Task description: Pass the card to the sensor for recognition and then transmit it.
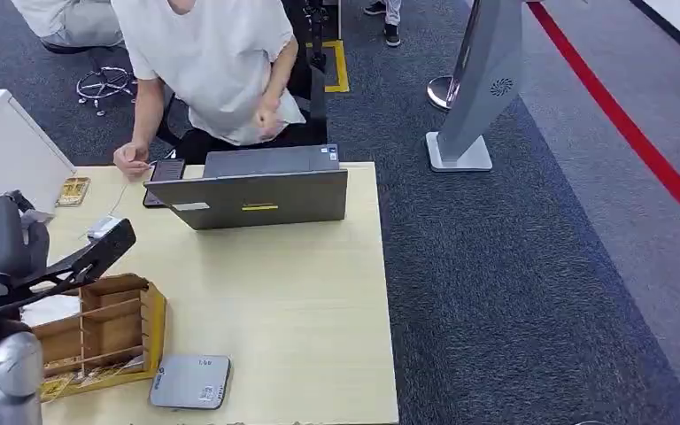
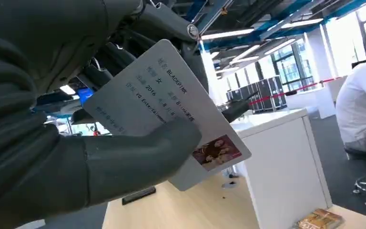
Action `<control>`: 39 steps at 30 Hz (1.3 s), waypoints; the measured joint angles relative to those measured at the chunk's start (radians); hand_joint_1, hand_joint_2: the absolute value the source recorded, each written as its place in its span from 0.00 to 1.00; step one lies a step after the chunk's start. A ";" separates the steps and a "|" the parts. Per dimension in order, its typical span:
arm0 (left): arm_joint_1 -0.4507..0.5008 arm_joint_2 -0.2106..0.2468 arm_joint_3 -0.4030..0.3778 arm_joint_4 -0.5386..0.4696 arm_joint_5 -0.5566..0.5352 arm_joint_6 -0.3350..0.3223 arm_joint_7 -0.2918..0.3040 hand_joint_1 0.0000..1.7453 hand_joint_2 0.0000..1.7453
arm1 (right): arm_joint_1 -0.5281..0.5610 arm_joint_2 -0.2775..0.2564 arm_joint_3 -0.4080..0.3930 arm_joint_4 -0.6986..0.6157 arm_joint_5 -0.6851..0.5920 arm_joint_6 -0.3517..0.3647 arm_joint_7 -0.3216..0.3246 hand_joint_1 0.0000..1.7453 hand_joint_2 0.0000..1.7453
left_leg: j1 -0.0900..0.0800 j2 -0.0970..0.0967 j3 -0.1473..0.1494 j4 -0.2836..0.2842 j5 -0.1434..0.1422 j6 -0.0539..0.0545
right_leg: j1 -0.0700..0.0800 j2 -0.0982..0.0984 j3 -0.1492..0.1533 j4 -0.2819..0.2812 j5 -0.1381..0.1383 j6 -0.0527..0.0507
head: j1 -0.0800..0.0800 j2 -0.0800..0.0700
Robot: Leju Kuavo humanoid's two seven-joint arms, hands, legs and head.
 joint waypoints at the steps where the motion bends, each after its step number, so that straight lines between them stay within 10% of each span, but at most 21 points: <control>1: 0.003 0.000 -0.003 0.000 0.000 0.018 -0.017 1.00 1.00 | 0.001 0.000 0.003 -0.001 -0.002 0.000 0.002 0.00 1.00 | 0.000 0.000 0.000 0.000 0.000 0.000 | 0.000 0.000 0.000 0.000 0.000 0.000 | 0.000 0.000; 9: 0.240 -0.037 -0.152 -0.110 0.000 0.459 -0.280 1.00 1.00 | 0.069 0.000 0.103 -0.059 -0.081 -0.038 0.047 0.00 1.00 | 0.000 0.001 0.000 0.000 -0.003 0.001 | 0.000 0.001 0.000 0.000 -0.002 0.000 | -0.001 0.000; 13: 0.382 -0.051 -0.233 -0.097 0.006 0.552 -0.344 1.00 1.00 | 0.080 0.000 0.140 -0.067 -0.066 -0.046 0.032 0.00 1.00 | 0.000 0.002 0.000 0.000 -0.004 0.002 | 0.000 0.002 -0.001 -0.001 -0.002 0.001 | 0.000 0.000; 21: 0.469 -0.036 -0.291 -0.055 0.060 0.542 -0.340 1.00 1.00 | 0.080 0.000 0.143 -0.067 -0.030 -0.032 0.019 0.00 1.00 | 0.000 0.002 0.000 0.000 -0.003 0.002 | 0.000 0.001 -0.001 -0.001 -0.002 0.000 | -0.001 0.000; 30: 0.551 -0.029 -0.304 -0.021 0.063 0.408 -0.158 1.00 1.00 | 0.064 0.000 0.139 -0.064 -0.030 -0.035 0.023 0.00 1.00 | 0.000 0.002 -0.001 0.000 -0.003 0.002 | 0.000 0.001 -0.001 0.000 -0.002 0.001 | -0.001 0.000; 39: 0.597 -0.082 -0.251 0.012 0.005 0.316 -0.136 1.00 1.00 | 0.037 0.000 0.119 -0.047 -0.009 -0.034 0.016 0.00 1.00 | 0.000 0.001 -0.001 0.000 -0.003 0.002 | 0.000 0.001 -0.001 -0.001 -0.002 0.001 | -0.001 0.000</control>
